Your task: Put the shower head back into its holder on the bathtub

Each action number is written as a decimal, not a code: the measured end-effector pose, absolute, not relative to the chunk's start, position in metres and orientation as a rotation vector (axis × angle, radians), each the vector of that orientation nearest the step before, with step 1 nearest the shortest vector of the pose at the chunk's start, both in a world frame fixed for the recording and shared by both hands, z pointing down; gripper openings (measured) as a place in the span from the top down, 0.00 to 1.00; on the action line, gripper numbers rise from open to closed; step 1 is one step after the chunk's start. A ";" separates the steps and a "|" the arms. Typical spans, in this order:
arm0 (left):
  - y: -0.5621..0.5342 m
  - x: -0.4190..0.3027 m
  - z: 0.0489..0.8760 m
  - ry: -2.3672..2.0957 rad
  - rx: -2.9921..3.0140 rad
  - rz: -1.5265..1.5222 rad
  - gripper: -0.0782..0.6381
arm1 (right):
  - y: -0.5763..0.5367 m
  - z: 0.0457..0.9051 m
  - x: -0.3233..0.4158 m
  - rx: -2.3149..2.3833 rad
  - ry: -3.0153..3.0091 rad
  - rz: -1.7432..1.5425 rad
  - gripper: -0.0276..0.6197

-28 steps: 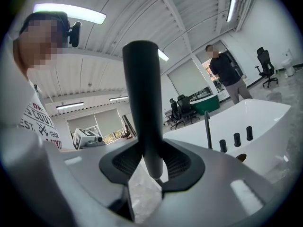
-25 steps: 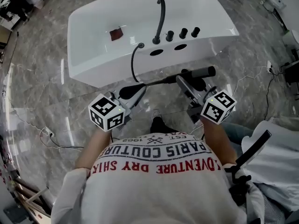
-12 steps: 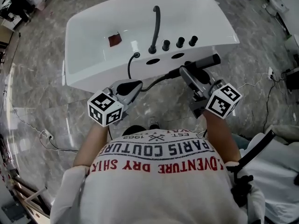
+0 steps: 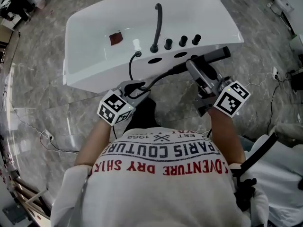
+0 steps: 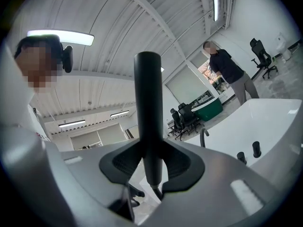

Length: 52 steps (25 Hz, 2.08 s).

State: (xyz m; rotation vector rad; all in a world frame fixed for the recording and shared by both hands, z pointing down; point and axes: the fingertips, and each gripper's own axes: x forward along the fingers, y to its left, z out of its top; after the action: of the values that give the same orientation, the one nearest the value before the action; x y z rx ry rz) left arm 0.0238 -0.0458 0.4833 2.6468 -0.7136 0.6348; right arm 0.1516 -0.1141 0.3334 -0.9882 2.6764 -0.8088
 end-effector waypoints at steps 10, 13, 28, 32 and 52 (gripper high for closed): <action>-0.055 0.018 0.588 -0.620 2.633 0.919 0.64 | -0.117 0.321 0.143 -0.971 2.653 -0.820 0.74; -0.062 0.019 0.615 -0.584 2.625 0.963 0.64 | -0.118 0.311 0.141 -0.964 2.644 -0.810 0.74; -0.061 0.010 0.694 -0.551 2.526 1.087 0.70 | -0.125 0.311 0.145 -0.983 2.624 -0.832 0.74; -0.057 0.010 0.702 -0.555 2.524 1.099 0.79 | -0.127 0.319 0.149 -1.014 2.620 -0.844 0.74; -0.065 -0.009 0.630 -0.565 2.620 1.014 0.82 | -0.155 0.319 0.177 -1.261 2.575 -0.788 0.75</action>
State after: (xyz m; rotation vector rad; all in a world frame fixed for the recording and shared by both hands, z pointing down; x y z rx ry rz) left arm -0.0095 -0.0647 0.6300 2.6203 -0.5650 1.0142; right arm 0.1772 -0.1546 0.3188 -1.2608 2.5753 -0.7877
